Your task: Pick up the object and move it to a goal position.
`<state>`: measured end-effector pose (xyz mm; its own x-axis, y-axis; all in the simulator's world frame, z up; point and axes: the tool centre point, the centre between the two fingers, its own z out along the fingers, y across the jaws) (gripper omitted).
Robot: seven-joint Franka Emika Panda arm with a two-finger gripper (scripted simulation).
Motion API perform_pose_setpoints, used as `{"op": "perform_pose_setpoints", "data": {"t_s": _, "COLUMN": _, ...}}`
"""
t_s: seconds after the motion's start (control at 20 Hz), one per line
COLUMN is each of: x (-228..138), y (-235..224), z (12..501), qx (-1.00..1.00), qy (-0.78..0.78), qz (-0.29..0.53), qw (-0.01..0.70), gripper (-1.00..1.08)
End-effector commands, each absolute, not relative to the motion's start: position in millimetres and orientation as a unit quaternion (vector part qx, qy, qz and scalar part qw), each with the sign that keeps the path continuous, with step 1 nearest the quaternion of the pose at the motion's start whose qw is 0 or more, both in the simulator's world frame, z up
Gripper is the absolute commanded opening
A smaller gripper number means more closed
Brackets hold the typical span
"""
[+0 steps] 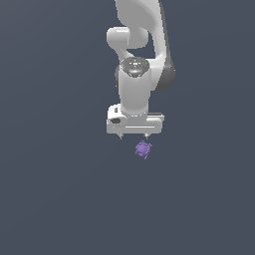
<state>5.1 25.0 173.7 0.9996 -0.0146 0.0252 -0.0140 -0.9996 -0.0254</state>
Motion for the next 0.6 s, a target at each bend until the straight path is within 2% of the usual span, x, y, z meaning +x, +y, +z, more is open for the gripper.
{"op": "perform_pose_setpoints", "data": {"t_s": 0.0, "x": 5.1, "y": 25.0, "z": 173.7, "qx": -1.0, "qy": 0.007, "qz": -0.013, "qw": 0.013, "gripper": 1.0}}
{"op": "perform_pose_setpoints", "data": {"t_s": 0.55, "x": 5.3, "y": 16.5, "z": 168.3, "qx": -1.0, "qy": -0.02, "qz": -0.012, "qw": 0.001, "gripper": 1.0}}
